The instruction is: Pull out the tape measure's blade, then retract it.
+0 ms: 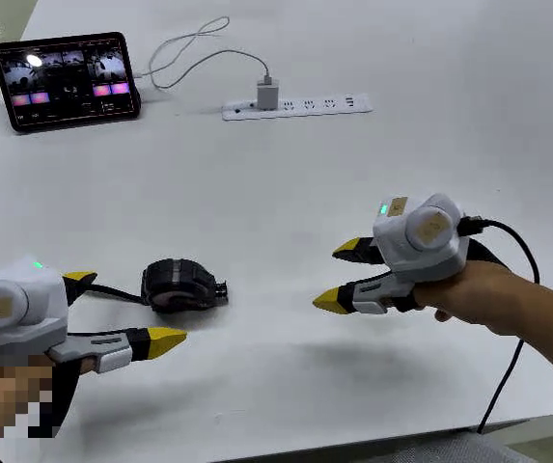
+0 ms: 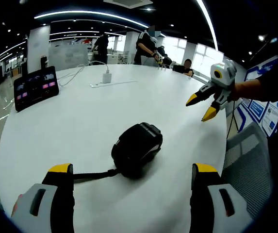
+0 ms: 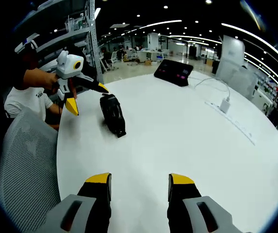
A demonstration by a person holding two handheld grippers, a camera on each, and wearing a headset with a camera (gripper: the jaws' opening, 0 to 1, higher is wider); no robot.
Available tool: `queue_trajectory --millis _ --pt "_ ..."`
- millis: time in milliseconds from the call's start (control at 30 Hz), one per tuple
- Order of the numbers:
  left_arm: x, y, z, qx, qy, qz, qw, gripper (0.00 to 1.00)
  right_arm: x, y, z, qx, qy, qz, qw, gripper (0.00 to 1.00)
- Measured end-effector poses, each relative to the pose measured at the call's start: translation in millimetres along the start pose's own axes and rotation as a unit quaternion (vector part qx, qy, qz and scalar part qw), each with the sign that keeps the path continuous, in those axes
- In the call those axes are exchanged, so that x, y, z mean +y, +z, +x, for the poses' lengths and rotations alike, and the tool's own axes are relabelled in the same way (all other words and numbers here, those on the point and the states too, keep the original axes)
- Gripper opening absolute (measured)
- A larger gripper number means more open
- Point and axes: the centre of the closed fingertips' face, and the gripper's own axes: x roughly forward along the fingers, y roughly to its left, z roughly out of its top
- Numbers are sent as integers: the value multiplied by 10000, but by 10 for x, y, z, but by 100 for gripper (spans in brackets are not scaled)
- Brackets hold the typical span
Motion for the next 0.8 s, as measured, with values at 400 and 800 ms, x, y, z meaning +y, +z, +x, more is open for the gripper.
queue_trajectory --millis 400,800 --pt "21 -132 -203 189 -83 125 9997 99 -167 -470 -290 145 -253 310 9991 53" --pt "101 -243 -380 195 -15 221 9996 99 -298 -770 -691 85 -563 518 9970 65"
